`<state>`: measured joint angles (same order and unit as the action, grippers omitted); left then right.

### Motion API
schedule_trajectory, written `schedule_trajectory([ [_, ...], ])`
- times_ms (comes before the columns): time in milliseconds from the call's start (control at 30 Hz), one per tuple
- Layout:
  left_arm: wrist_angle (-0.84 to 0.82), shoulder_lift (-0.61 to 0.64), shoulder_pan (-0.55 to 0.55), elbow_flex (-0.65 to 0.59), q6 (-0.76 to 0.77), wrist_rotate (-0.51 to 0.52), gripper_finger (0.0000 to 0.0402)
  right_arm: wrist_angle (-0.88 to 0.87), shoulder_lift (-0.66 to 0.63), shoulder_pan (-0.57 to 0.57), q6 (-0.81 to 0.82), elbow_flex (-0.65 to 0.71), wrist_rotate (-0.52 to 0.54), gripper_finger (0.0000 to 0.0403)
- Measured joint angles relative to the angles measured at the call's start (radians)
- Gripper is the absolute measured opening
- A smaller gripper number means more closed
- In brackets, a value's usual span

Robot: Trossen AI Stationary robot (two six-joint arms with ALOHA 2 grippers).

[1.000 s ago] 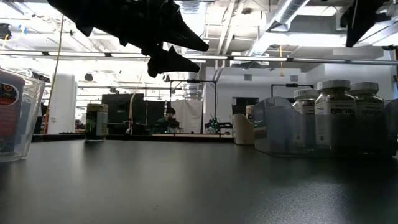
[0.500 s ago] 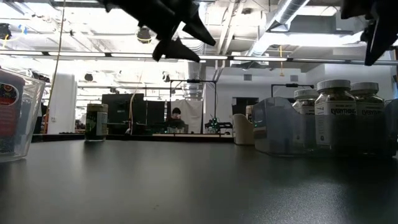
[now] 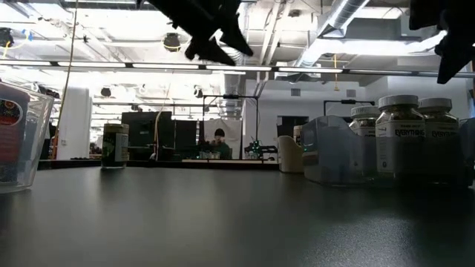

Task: Sort spices by type
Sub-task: Put the gold spice bottle in the gray bin

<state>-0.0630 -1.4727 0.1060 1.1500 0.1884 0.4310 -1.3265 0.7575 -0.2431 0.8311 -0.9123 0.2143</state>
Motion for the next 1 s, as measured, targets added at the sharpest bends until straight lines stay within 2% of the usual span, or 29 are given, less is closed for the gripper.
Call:
schedule_trajectory([
  [267, -0.217, -0.001, 0.076, 0.000, 0.121, -0.020, 0.0357, 0.003, 0.000, 0.049, 0.137, 0.000, 0.001, 0.0292],
  [467, -0.257, -0.001, 0.081, 0.000, 0.113, -0.015, 0.0361, 0.003, 0.000, 0.079, 0.215, 0.000, 0.022, 0.0292],
  [567, -0.280, -0.001, 0.120, 0.002, 0.124, -0.017, 0.0361, 0.003, 0.000, 0.091, 0.227, 0.000, 0.045, 0.0292],
  [700, -0.518, -0.003, 0.244, 0.092, 0.098, -0.200, 0.0361, 0.003, 0.000, 0.110, 0.225, 0.000, 0.048, 0.0292],
  [833, -0.722, -0.024, 0.399, 0.190, -0.060, -0.268, 0.0361, 0.003, 0.000, 0.129, 0.219, 0.000, 0.058, 0.0292],
  [1000, -0.850, -0.018, 0.560, 0.298, -0.420, -0.361, 0.0361, 0.003, 0.001, 0.143, 0.211, 0.000, 0.085, 0.0292],
])
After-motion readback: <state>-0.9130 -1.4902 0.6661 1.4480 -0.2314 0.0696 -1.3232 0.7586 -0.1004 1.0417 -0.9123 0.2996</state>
